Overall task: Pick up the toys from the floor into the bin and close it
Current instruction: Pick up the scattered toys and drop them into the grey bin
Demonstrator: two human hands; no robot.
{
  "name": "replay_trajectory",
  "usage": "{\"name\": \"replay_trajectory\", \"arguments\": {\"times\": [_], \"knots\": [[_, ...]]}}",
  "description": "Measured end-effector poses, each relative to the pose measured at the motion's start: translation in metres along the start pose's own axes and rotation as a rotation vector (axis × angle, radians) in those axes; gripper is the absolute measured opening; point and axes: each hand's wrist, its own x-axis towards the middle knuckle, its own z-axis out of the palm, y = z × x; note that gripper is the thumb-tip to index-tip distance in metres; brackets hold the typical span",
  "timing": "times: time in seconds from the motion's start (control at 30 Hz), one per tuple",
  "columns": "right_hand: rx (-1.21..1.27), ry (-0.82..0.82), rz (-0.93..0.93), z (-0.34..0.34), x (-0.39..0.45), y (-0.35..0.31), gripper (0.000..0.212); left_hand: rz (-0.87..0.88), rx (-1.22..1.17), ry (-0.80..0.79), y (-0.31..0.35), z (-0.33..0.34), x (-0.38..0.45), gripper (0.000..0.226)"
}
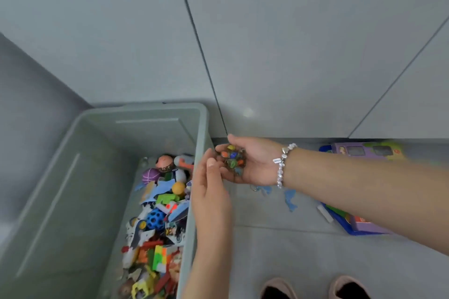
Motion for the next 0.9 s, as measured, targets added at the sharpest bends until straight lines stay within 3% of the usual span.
{"name": "replay_trajectory", "arguments": {"times": [0.23,0.3,0.4,0.57,0.9], "knots": [[-0.179,-0.03,0.15,0.093,0.008,0.079,0.029,-0.241,-0.046,0.122,0.002,-0.103,-0.011,0.044],[-0.226,-0.018,0.168,0.103,0.013,0.098,0.036,-0.321,-0.043,0.11,-0.008,-0.121,-0.014,0.056],[-0.352,0.004,0.149,0.108,0.016,0.117,0.044,-0.401,-0.028,0.092,-0.014,-0.137,-0.021,0.055],[-0.413,-0.054,0.126,0.099,0.008,0.117,0.048,-0.373,0.035,0.113,0.001,-0.135,-0.034,0.048],[-0.27,0.004,-0.041,0.014,-0.024,0.047,0.045,-0.022,0.213,-0.077,0.019,-0.043,-0.046,0.034]]}}
